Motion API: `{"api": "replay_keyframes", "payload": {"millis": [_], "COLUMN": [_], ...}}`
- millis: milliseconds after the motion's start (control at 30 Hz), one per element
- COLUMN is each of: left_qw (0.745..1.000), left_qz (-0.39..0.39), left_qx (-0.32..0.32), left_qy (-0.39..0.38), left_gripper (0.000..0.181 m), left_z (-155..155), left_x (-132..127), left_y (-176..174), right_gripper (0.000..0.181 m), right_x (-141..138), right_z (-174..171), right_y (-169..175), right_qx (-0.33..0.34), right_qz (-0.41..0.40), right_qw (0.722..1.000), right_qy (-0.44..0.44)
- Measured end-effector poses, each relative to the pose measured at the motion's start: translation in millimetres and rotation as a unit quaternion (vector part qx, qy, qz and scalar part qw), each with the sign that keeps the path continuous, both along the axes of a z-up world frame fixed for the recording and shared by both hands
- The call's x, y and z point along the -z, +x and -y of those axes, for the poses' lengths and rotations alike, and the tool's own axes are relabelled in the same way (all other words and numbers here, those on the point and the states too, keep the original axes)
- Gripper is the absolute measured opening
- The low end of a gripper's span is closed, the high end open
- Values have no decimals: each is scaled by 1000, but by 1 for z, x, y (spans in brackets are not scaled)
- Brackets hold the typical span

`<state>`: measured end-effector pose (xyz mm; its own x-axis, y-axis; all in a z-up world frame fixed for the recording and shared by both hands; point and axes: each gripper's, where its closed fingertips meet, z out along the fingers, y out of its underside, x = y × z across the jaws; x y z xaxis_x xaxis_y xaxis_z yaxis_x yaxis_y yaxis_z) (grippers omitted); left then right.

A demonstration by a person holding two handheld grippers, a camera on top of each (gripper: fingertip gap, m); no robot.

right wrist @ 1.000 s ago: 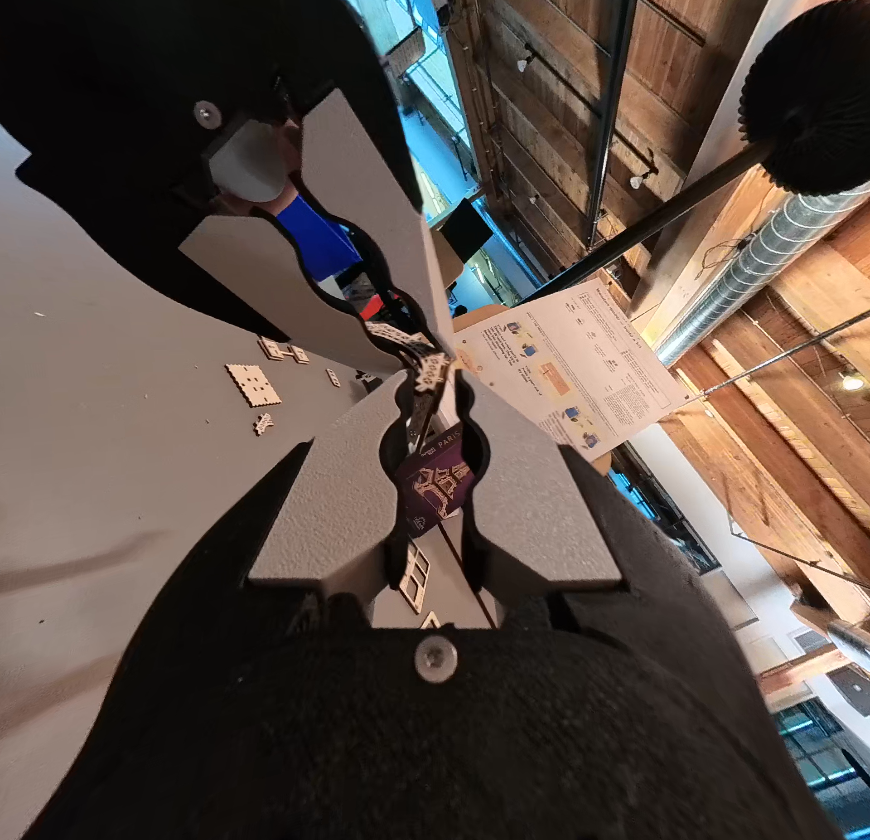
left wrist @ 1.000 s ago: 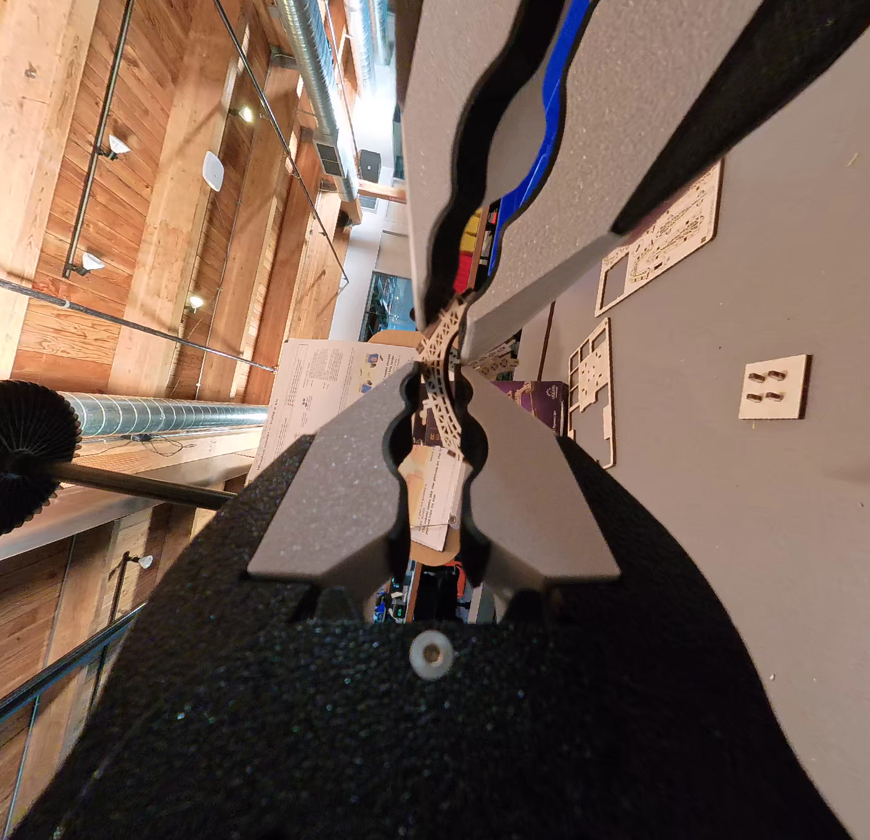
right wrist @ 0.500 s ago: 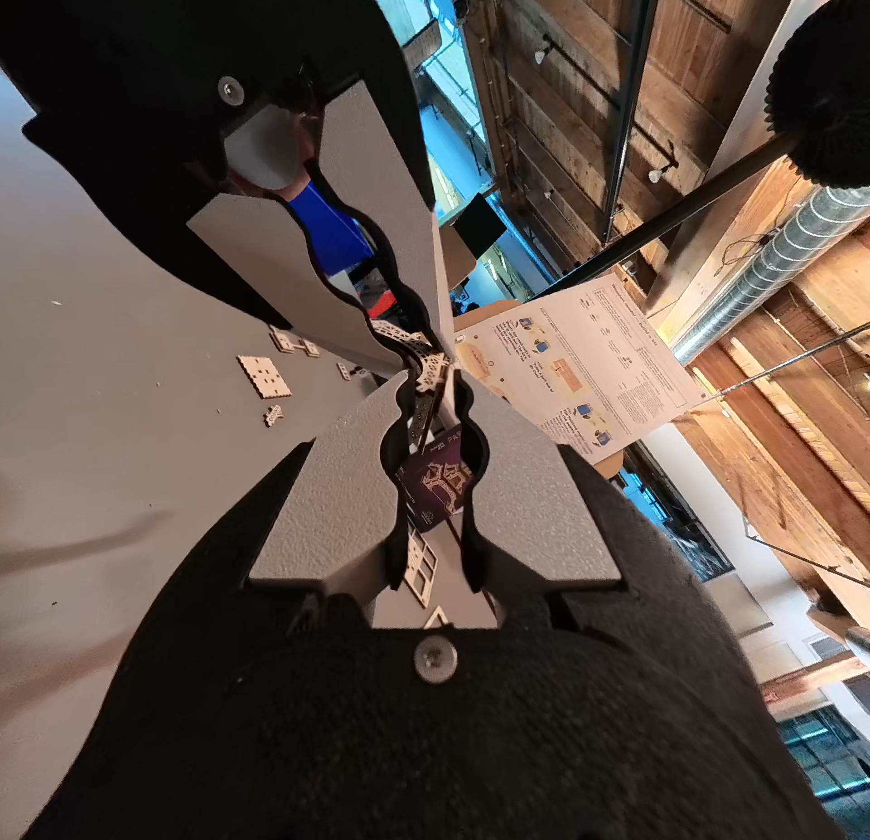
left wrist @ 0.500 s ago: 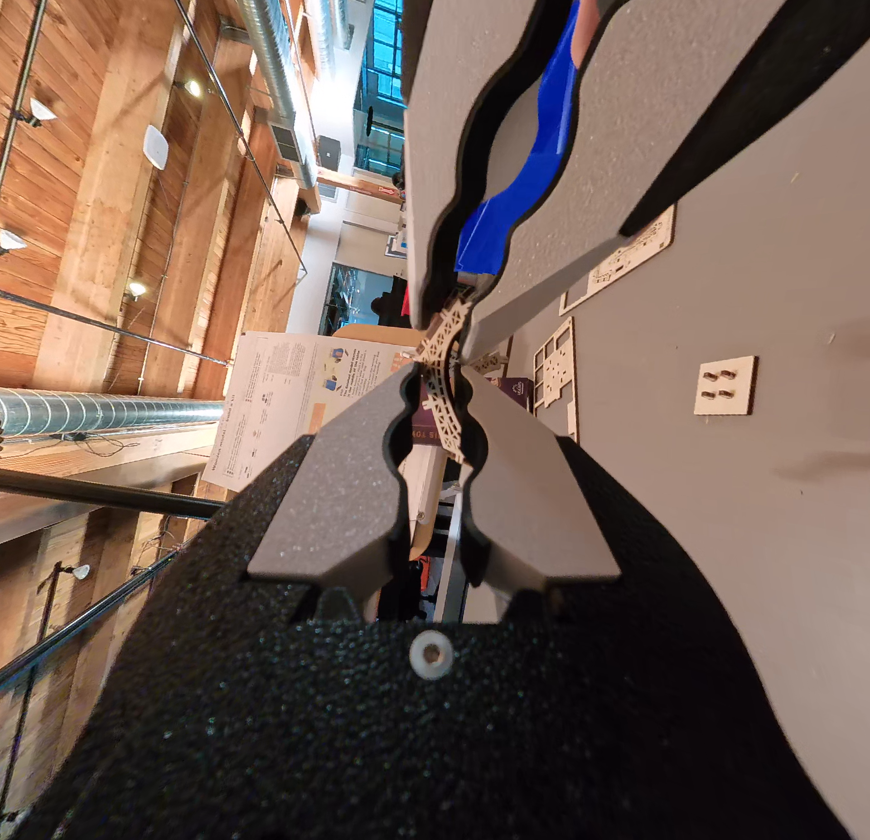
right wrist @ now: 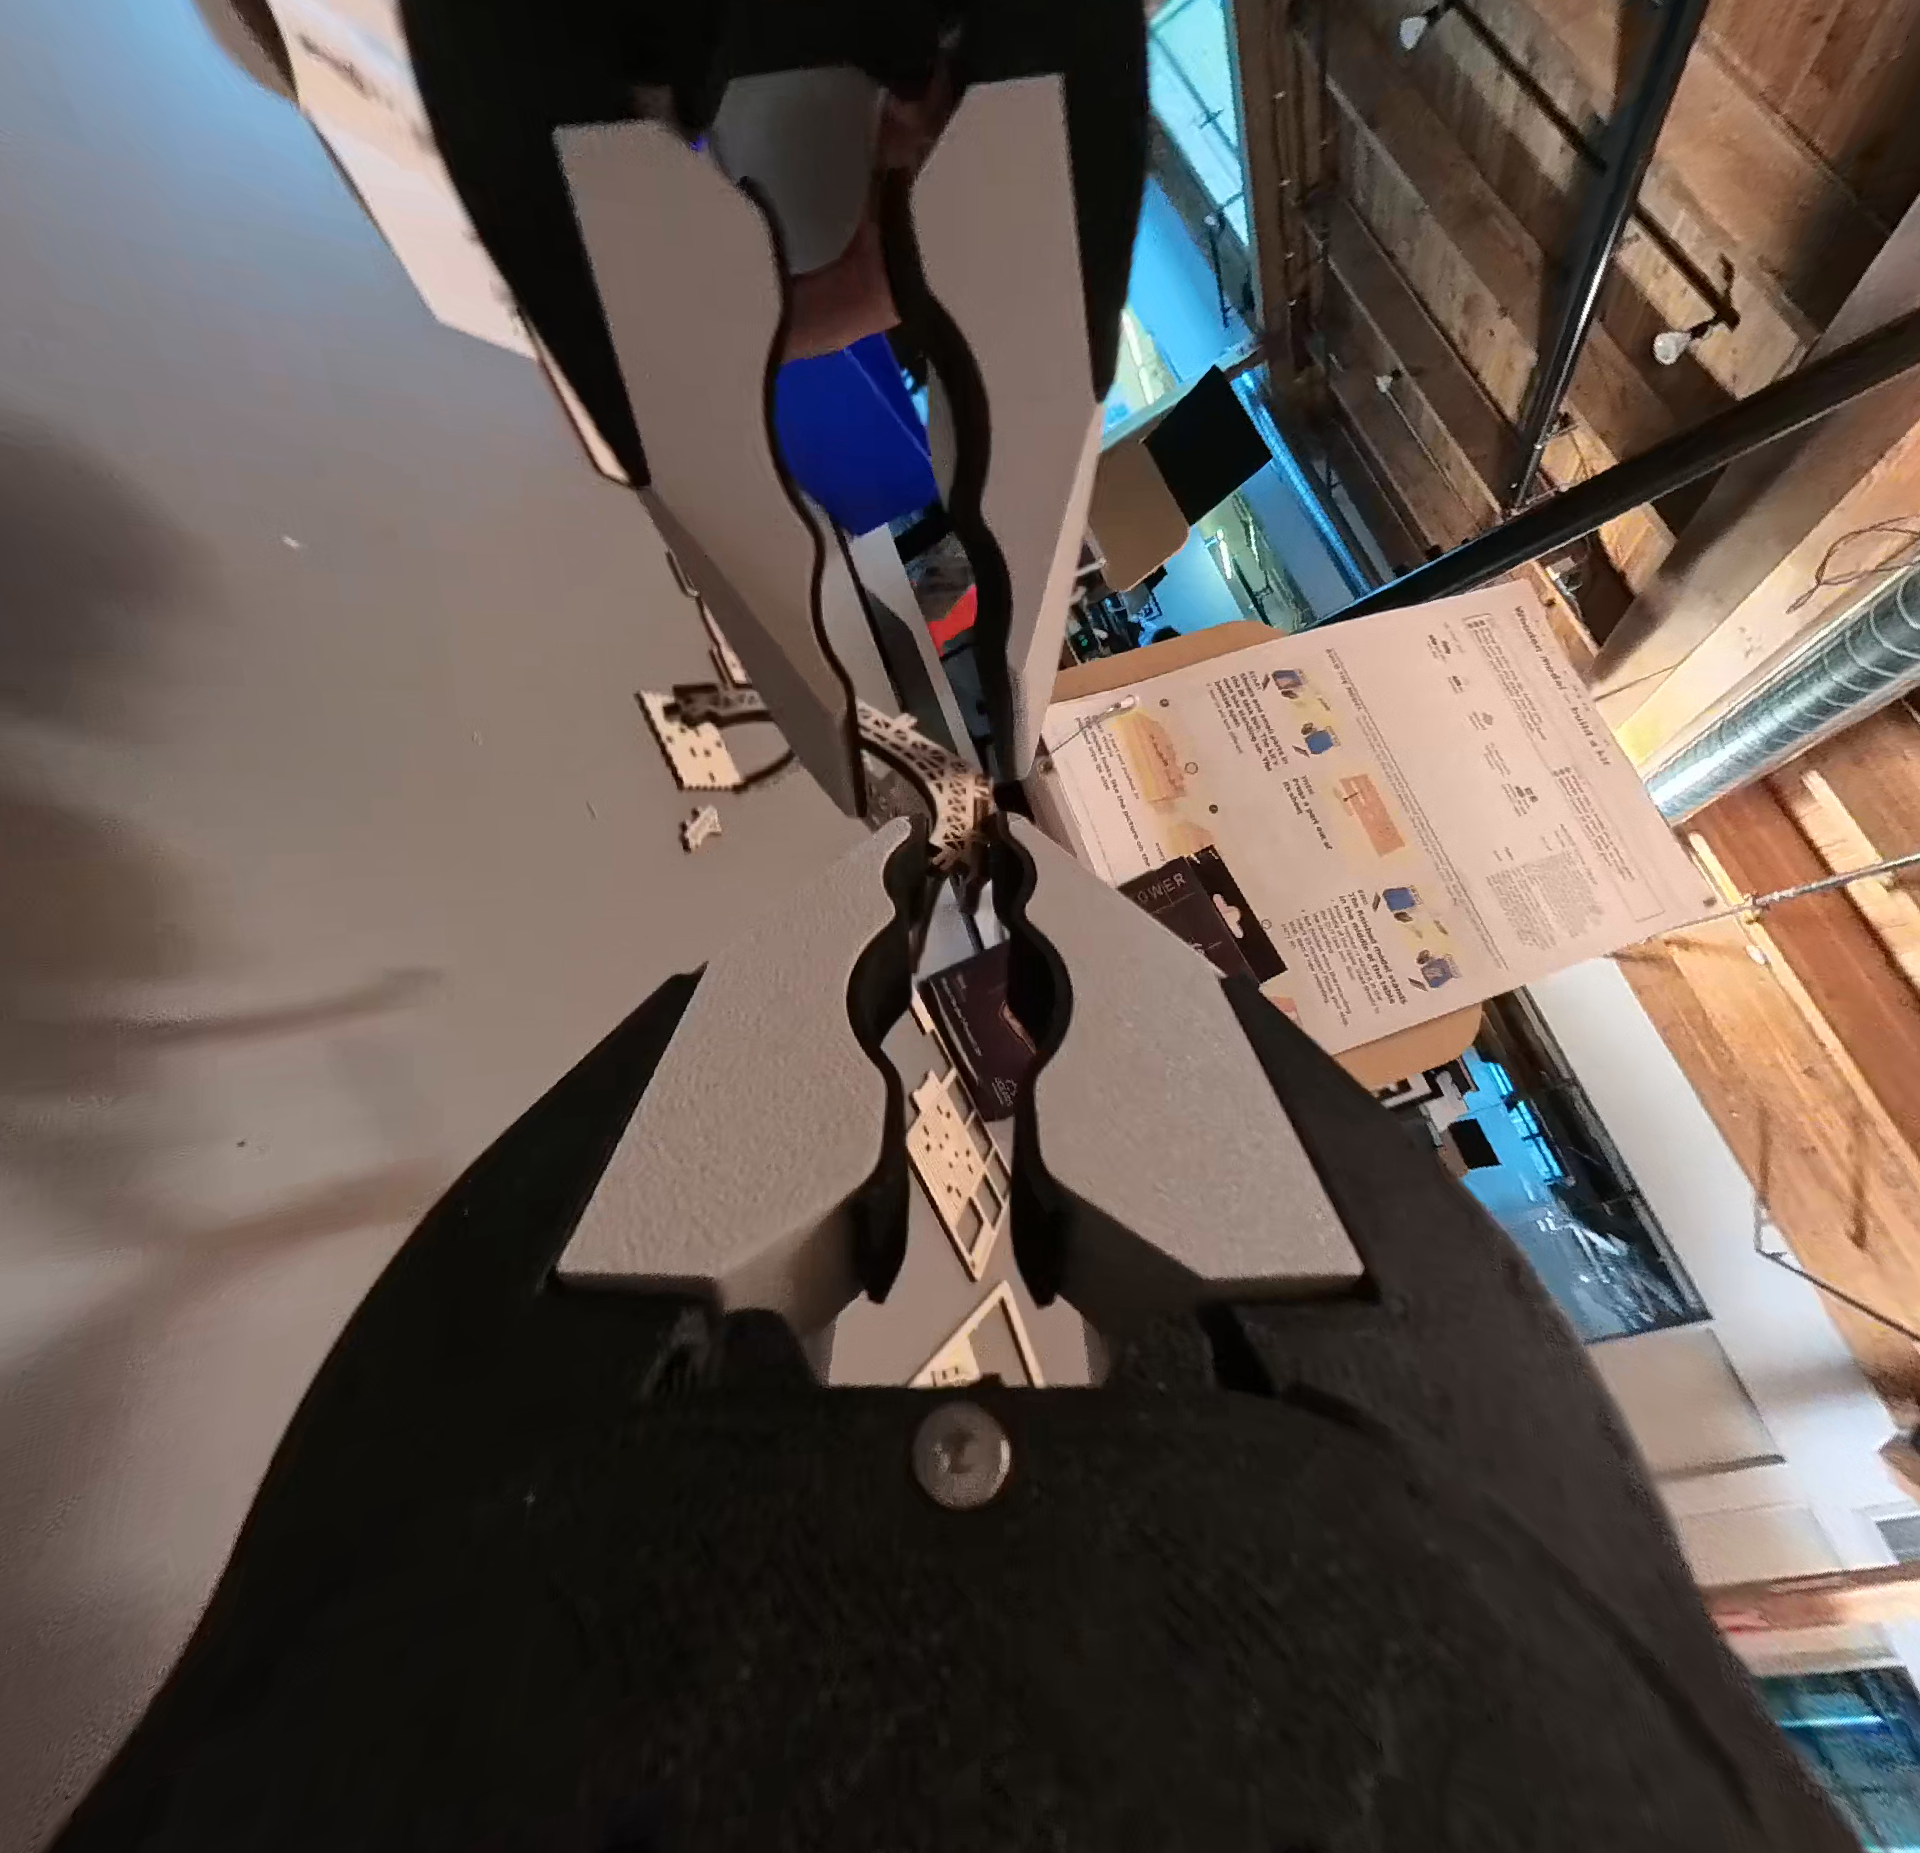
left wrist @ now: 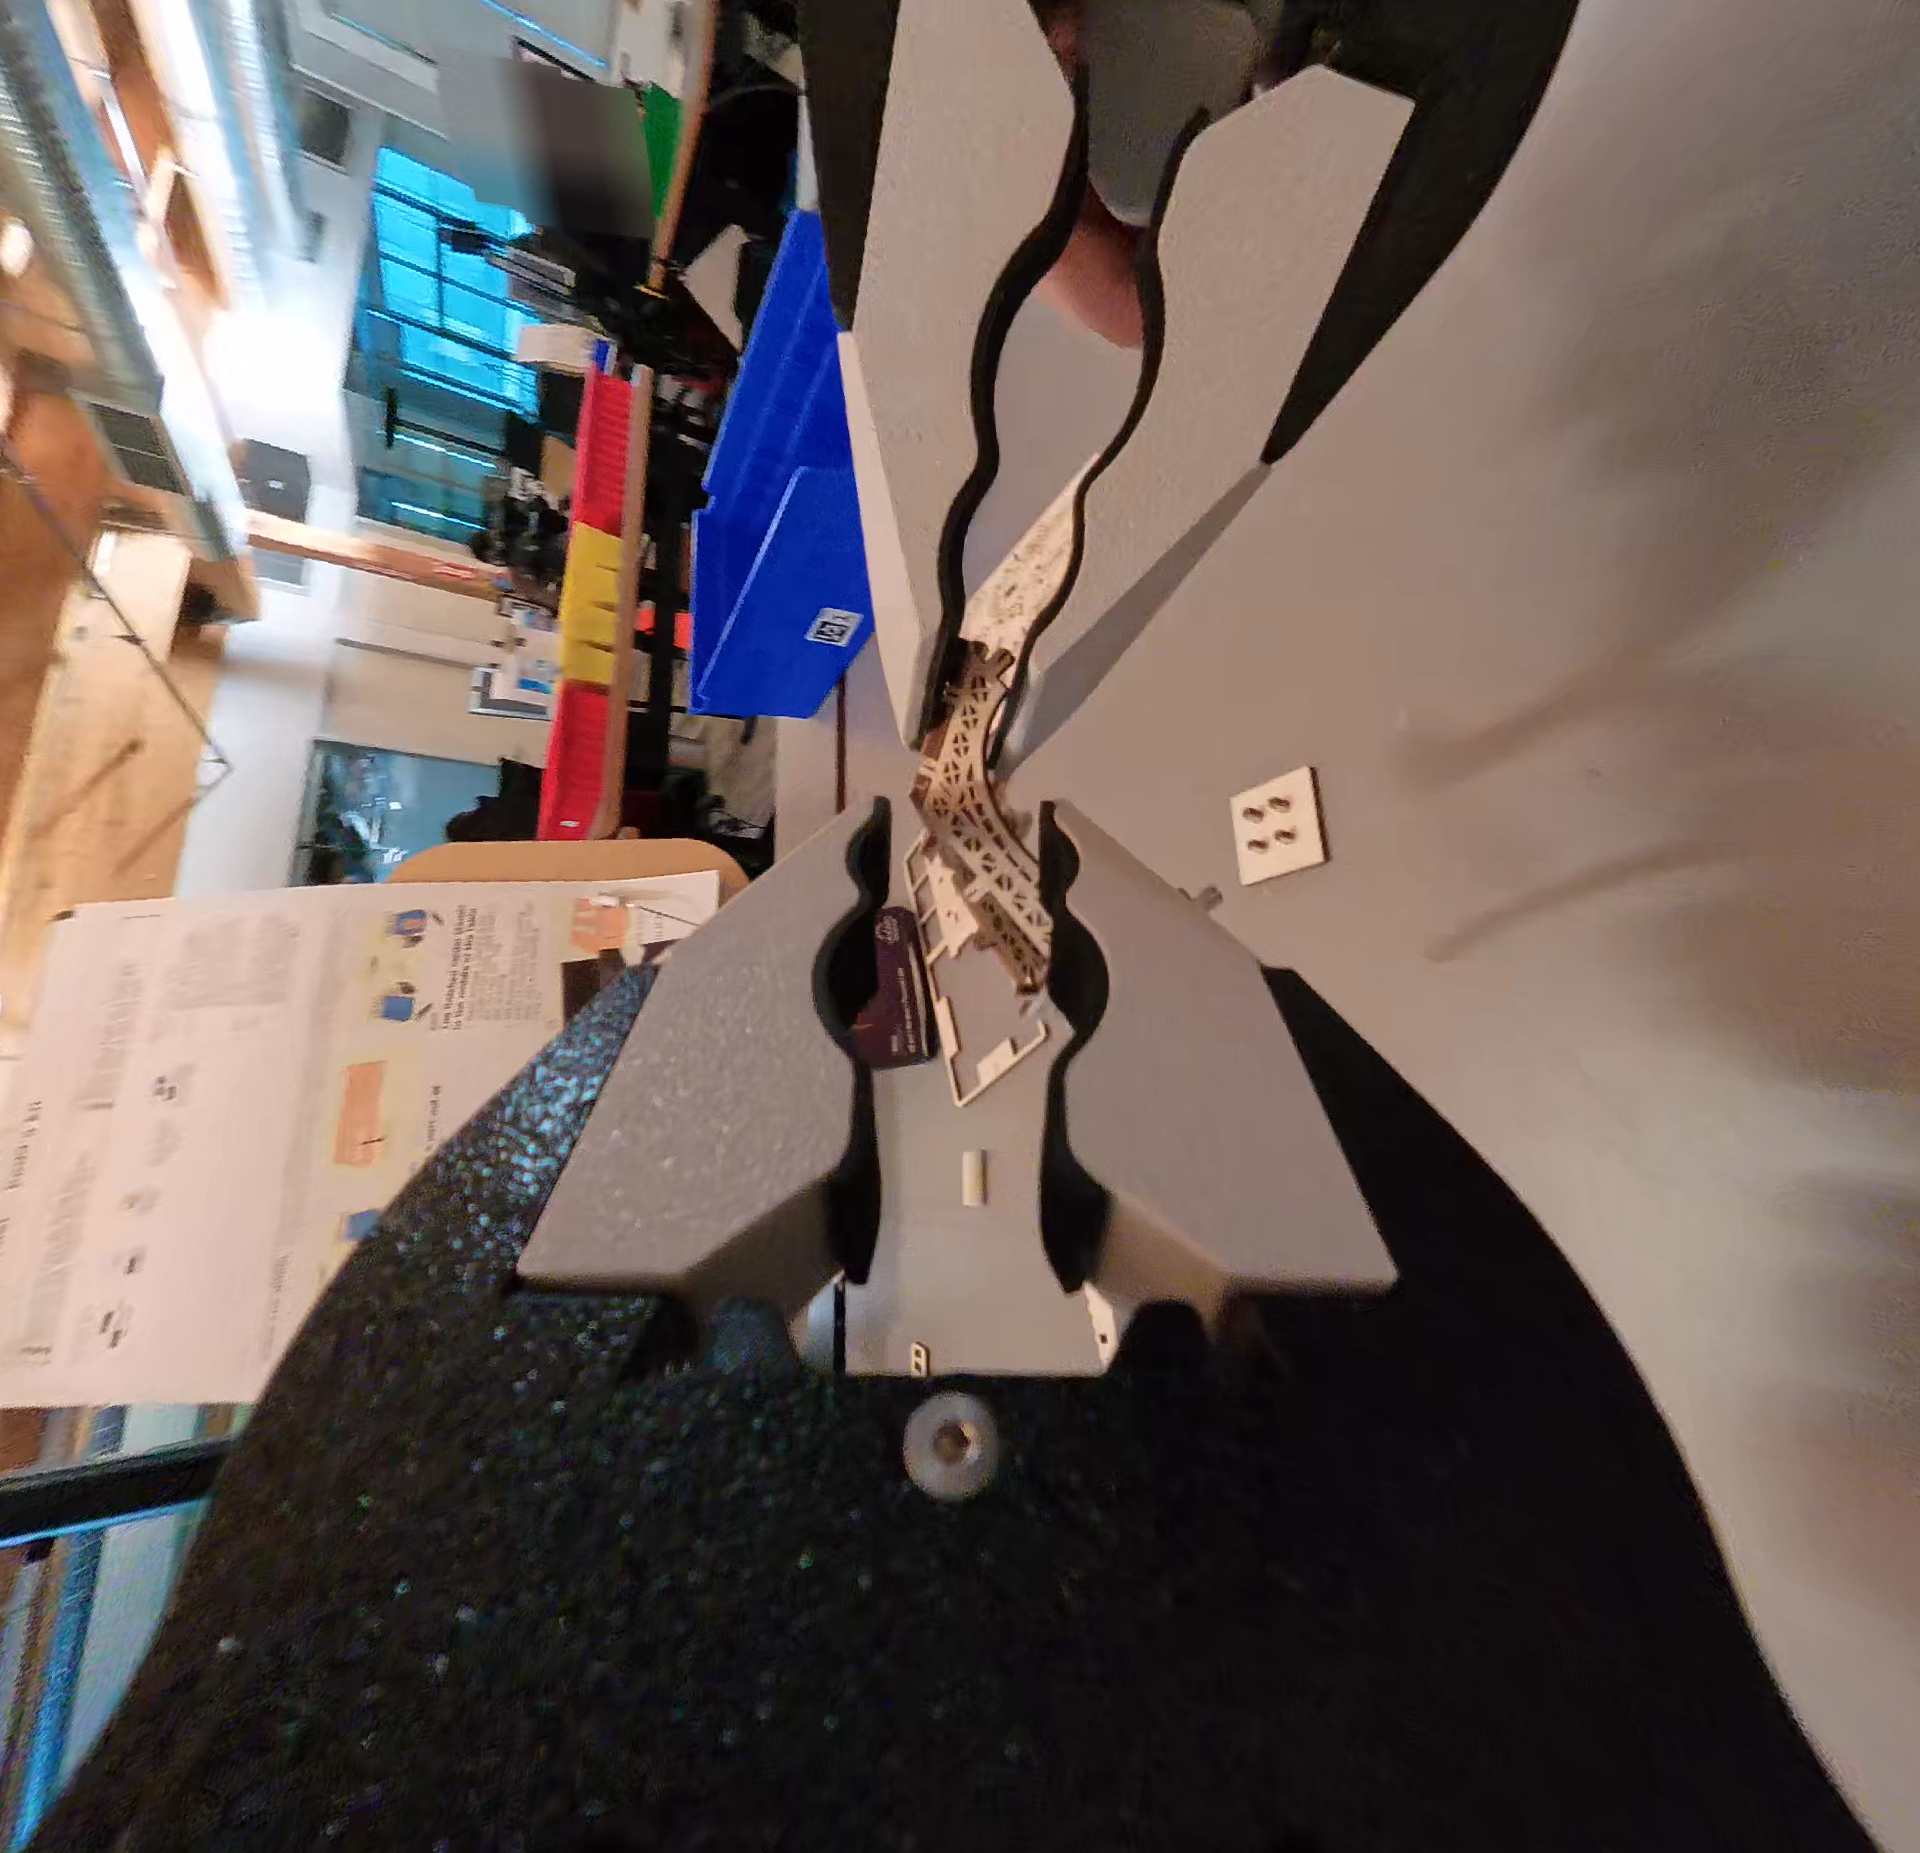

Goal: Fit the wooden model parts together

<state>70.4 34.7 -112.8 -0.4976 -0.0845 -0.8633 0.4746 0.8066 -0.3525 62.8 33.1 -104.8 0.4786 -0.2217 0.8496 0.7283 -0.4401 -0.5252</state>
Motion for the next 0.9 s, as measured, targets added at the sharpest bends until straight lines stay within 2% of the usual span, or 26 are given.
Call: {"api": "replay_keyframes", "payload": {"millis": [100,300,400,767,900], "left_qw": [1000,999,999,998,997], "left_qz": [-19,-20,-29,-62,-74], "left_qx": [9,11,17,4,3], "left_qy": [11,22,18,-4,-6], "left_gripper": [21,26,17,15,15], "left_z": [0,1,3,5,5], "left_x": [5,10,11,11,13], "left_y": [-1,-2,-3,-4,-5], "right_gripper": [9,9,9,9,20], "right_x": [3,10,10,10,7], "right_z": [-1,-3,-4,-2,-1], "right_y": [-2,-5,-6,-5,-4], "right_qx": [-4,-16,-19,-18,-17], "right_qz": [1,0,1,3,-1], "right_qw": [1000,999,999,999,1000], "right_qy": [-12,-36,-37,-28,-9]}}
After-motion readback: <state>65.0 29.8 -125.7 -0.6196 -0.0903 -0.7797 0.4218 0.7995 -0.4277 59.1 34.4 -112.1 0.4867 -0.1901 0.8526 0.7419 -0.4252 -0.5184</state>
